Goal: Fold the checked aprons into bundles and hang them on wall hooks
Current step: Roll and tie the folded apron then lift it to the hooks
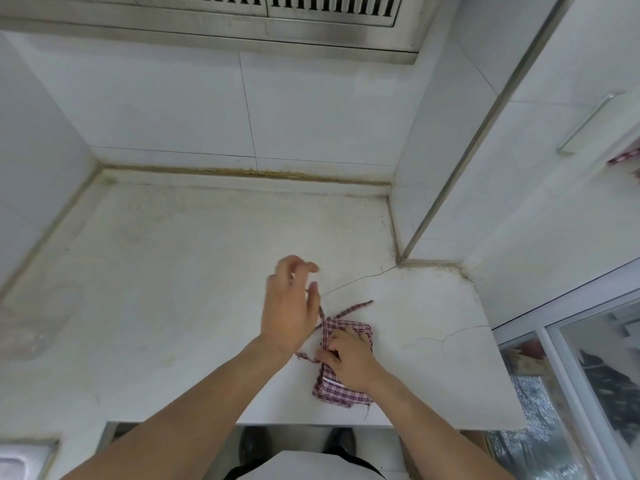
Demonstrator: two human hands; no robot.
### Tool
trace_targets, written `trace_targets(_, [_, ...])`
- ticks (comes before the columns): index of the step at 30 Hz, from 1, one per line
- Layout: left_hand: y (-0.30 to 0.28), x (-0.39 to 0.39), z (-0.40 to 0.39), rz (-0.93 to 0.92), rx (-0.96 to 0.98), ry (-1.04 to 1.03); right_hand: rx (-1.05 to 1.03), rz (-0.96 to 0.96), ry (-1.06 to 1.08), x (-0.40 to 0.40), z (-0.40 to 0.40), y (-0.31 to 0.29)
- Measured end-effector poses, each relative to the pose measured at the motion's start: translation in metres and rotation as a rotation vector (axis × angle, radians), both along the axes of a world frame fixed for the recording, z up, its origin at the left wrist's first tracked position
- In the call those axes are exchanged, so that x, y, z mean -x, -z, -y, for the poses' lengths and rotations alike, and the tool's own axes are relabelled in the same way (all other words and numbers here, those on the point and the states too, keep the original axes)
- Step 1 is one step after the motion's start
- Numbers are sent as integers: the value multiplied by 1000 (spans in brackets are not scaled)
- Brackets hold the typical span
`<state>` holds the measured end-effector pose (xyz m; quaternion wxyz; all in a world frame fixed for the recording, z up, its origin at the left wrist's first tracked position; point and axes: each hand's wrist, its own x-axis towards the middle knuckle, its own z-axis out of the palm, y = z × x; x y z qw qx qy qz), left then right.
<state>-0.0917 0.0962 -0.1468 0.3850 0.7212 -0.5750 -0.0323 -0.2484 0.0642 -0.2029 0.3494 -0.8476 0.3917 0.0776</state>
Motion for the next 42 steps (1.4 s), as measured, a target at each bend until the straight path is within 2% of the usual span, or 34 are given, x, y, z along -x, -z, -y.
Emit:
trace_targets(1, [3, 1, -3, -62, 62, -74, 0, 17, 24, 1, -1, 0])
trace_targets(2, [9, 0, -7, -169, -4, -73, -7, 38, 41, 2, -1, 2])
trace_targets(4, [25, 4, -18, -414, -426, 77, -26, 79, 69, 5, 2, 5])
trace_targets(5, [35, 5, -24, -455, -629, 176, -31, 95, 70, 5, 3, 7])
trace_targets(7, [47, 9, -33, -439, -765, 269, -14, 94, 55, 6, 6, 8])
trace_targets(12, [49, 18, -34, -435, -741, 239, -19, 123, 124, 6, 9, 6])
trace_targets(16, [52, 17, -32, -225, -755, 134, -150, 235, 280, 5, 11, 9])
trace_targets(19, [51, 23, -34, -59, -799, 166, -135, 220, 260, 2, 14, 4])
trace_targets(22, [57, 32, -33, 38, -715, 168, -93, 179, 256, -2, 15, -1])
trace_targets(27, [62, 40, -32, 92, -558, 88, -100, 175, 317, -3, 26, -5])
trace_targets(31, [75, 34, -31, 108, -406, 165, -128, 192, 367, -6, 32, -3])
trace_targets(33, [71, 27, -26, 7, -476, 183, -150, 225, 391, -6, 30, -3])
trace_targets(36, [58, 13, -18, -331, -735, 265, -179, 344, 431, 4, 26, -6])
trace_targets(39, [43, 4, -16, -723, -976, 219, -161, 380, 243, 17, 18, 2])
trace_targets(42, [41, 2, -17, -964, -1043, 177, -63, 359, 108, 22, 11, 15])
